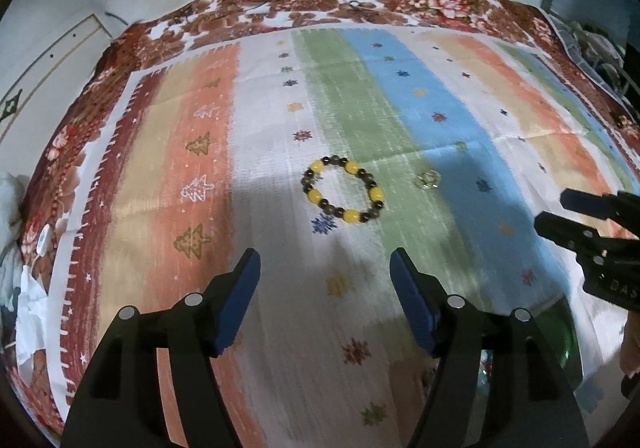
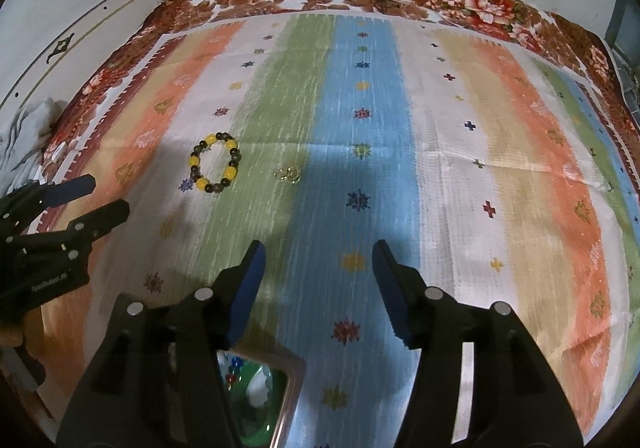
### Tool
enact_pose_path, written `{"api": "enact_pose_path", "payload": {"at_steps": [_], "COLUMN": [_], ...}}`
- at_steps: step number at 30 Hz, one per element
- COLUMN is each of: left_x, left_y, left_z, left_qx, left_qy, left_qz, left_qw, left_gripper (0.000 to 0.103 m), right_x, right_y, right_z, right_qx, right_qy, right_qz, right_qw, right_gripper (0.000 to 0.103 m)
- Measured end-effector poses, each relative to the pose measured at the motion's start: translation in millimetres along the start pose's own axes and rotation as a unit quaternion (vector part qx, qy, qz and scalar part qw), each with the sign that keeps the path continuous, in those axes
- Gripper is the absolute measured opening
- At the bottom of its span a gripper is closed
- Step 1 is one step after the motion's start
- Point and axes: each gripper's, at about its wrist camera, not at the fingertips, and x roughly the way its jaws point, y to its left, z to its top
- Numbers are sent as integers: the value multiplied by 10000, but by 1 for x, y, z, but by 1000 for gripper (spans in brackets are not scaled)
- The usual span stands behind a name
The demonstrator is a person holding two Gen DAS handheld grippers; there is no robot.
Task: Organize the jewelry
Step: 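Move the left tool to the yellow-black bracelet while the right tool reaches the gold charm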
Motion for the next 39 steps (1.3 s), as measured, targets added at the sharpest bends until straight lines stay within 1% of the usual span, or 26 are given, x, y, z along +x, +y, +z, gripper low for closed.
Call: {"api": "enact_pose_path", "payload": {"at_steps": [4, 11, 17, 22, 24, 29, 32, 36, 39], "left_x": [12, 30, 41, 51, 56, 73, 81, 88, 94], "left_y": [9, 11, 12, 11, 11, 17, 20, 23, 23], "left_z": [8, 19, 27, 32, 35, 41, 42, 46, 48], "left_qx": [-168, -131, -81, -60, -72, -202, -245, -336, -342], "left_qy": [124, 172, 260, 312, 346, 499, 566, 639, 679], "left_qz": [-106, 27, 39, 28, 19, -34, -48, -194, -215], "left_qw": [9997, 9998, 9996, 9995, 9994, 9985, 9981, 9972, 9969], "left_gripper": [67, 67, 67, 67, 67, 67, 67, 67, 67], "right_x": [10, 23, 39, 46, 51, 70, 80, 91, 98], "right_y": [-2, -1, -1, 5, 7, 8, 10, 8, 8], "right_z": [6, 16, 24, 32, 35, 45, 50, 55, 60], "right_qx": [29, -10, -54, -165, -163, -80, -124, -47, -43], "right_qy": [79, 150, 260, 260, 299, 566, 622, 715, 777], "right_qz": [-21, -10, -33, 14, 94, 388, 328, 407, 414], "right_qw": [10000, 9999, 9996, 9995, 9994, 9976, 9974, 9966, 9961], "right_gripper": [57, 57, 57, 57, 57, 57, 57, 57, 57]}}
